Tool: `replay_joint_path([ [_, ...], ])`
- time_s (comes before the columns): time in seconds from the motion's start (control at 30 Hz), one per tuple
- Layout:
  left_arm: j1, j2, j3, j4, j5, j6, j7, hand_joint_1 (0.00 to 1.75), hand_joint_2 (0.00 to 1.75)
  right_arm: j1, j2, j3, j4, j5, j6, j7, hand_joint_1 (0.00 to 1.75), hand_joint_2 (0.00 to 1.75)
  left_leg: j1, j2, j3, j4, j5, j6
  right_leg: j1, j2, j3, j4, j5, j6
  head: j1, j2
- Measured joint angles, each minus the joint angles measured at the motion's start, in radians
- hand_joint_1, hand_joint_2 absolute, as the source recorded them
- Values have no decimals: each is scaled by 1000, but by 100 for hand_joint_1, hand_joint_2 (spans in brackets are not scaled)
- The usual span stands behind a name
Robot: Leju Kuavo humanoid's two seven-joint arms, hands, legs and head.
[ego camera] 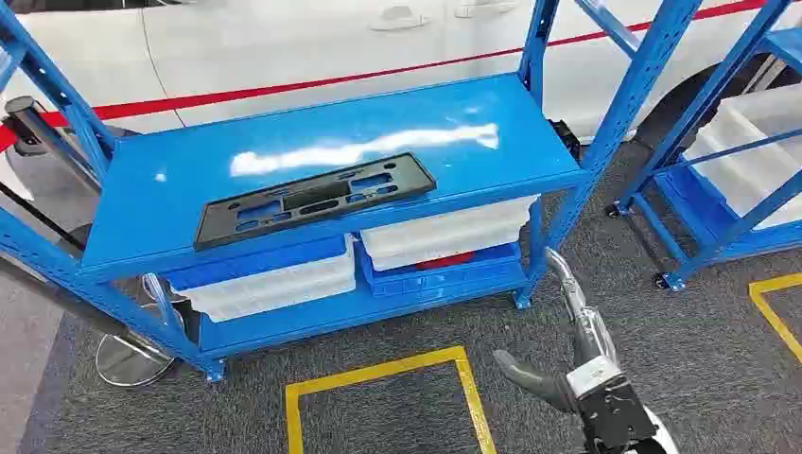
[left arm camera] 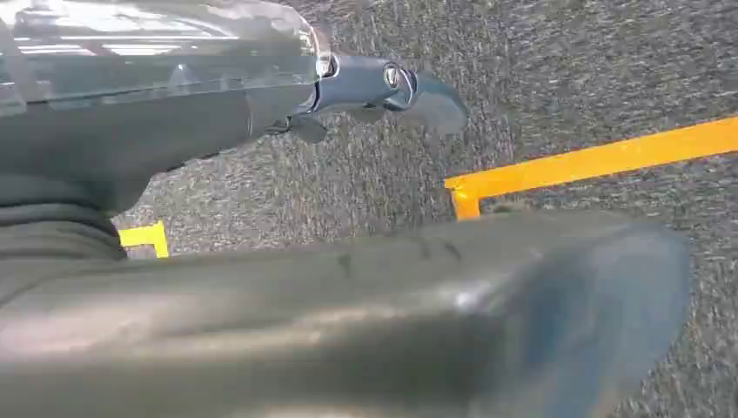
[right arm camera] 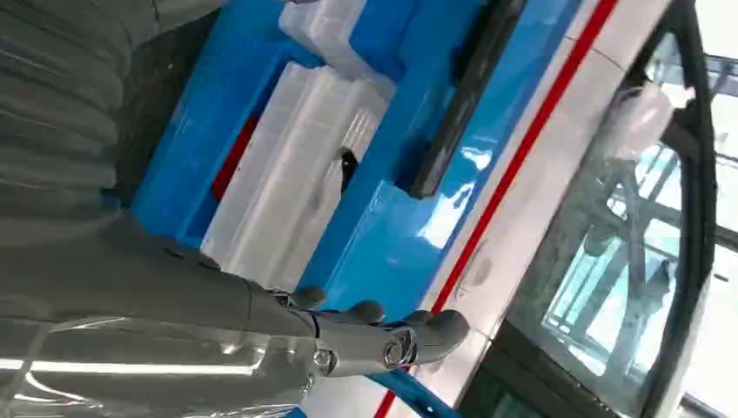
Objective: Take the parts from the cabinet and place them on the table.
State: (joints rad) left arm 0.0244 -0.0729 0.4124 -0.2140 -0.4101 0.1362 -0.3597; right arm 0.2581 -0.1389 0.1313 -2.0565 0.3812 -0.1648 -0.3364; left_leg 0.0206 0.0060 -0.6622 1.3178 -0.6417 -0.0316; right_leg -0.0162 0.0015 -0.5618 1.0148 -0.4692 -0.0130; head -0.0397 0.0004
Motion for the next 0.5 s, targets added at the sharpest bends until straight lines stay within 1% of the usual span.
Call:
replay_joint_path([
  [0.03, 0, 0, 0, 1, -1, 0, 1, 0, 0, 0, 0, 15, 1, 28, -10, 7, 0, 175, 0, 0, -9, 7, 13, 2, 2, 0, 2, 1, -1, -2, 0, 0],
  [0.07, 0, 0, 0, 1, -2, 0, 1, 0, 0, 0, 0, 27, 3, 58, -23, 12, 0, 175, -1, 0, 4, -33, 49, 7, 4, 1, 4, 1, -3, -3, 0, 0],
  [0.1, -1, -1, 0, 1, -4, 0, 1, 0, 0, -2, 0, 42, 5, 90, -37, 18, 0, 175, -2, 0, 37, -114, 100, 13, 6, 3, 8, 1, -5, -2, 0, 0],
  [0.13, -1, -1, 0, 1, -6, 0, 2, 0, 0, -5, 0, 59, 9, 125, -53, 25, 0, 175, -5, -1, 86, -225, 158, 24, 8, 4, 14, 1, -8, -1, 0, 0],
  [0.17, -1, -1, 0, 1, -6, 1, 2, 0, 0, -7, 0, 74, 12, 155, -67, 32, 0, 175, -10, -2, 112, -292, 174, 34, 5, 4, 15, 0, -9, 0, 0, 0],
  [0.2, -3, -1, 0, 2, -8, 2, 5, 0, 0, -10, -1, 89, 18, 188, -84, 39, 0, 175, -14, 1, 116, -305, 167, 32, 12, 4, 13, 4, -12, 7, 0, 0],
  [0.23, -5, -3, 0, 2, -8, 3, 6, 0, 0, -11, -2, 102, 23, 215, -97, 45, 0, 175, -17, 0, 114, -303, 169, 33, 9, 4, 11, 2, -9, 13, 0, 0],
  [0.3, -7, -5, 0, 2, -10, 5, 10, 0, 0, -17, -2, 139, 37, 279, -126, 60, 0, 175, -21, -2, 112, -306, 170, 40, 5, 3, 15, -4, -8, 26, 0, 0],
  [0.33, -8, -8, 0, 3, -11, 5, 11, 0, 0, -26, -3, 163, 47, 306, -140, 65, 0, 175, -13, -2, 119, -320, 177, 48, 11, 3, 16, -6, -10, 34, 0, 0],
  [0.37, -9, -16, 0, 7, -11, 6, 11, 0, 0, -47, -3, 200, 82, 333, -155, 69, 0, 175, -11, 0, 127, -329, 184, 51, 5, 3, 15, 8, -21, 35, 0, 0],
  [0.4, -12, -18, 1, 9, -10, 10, 16, 0, 0, -78, -3, 263, 134, 402, -202, 93, 0, 175, -9, 4, 129, -335, 188, 58, 5, 2, -7, 52, -53, 38, 1, 0],
  [0.43, -16, -22, 2, 12, -9, 12, 21, 0, 0, -97, -6, 338, 183, 520, -271, 132, 0, 175, -10, 5, 126, -335, 188, 58, 3, 1, -48, 132, -97, 41, 1, 0],
  [0.47, -17, -25, 3, 16, -8, 12, 23, 0, 0, -101, -8, 402, 217, 627, -324, 149, 0, 175, -11, 5, 123, -334, 187, 59, 1, 0, -85, 211, -130, 44, 1, 0],
  [0.5, -18, -28, 4, 16, -5, 12, 25, 0, 0, -103, -9, 446, 243, 686, -349, 158, 0, 175, -12, 5, 122, -332, 186, 62, 2, 0, -119, 278, -151, 46, 1, 0],
])
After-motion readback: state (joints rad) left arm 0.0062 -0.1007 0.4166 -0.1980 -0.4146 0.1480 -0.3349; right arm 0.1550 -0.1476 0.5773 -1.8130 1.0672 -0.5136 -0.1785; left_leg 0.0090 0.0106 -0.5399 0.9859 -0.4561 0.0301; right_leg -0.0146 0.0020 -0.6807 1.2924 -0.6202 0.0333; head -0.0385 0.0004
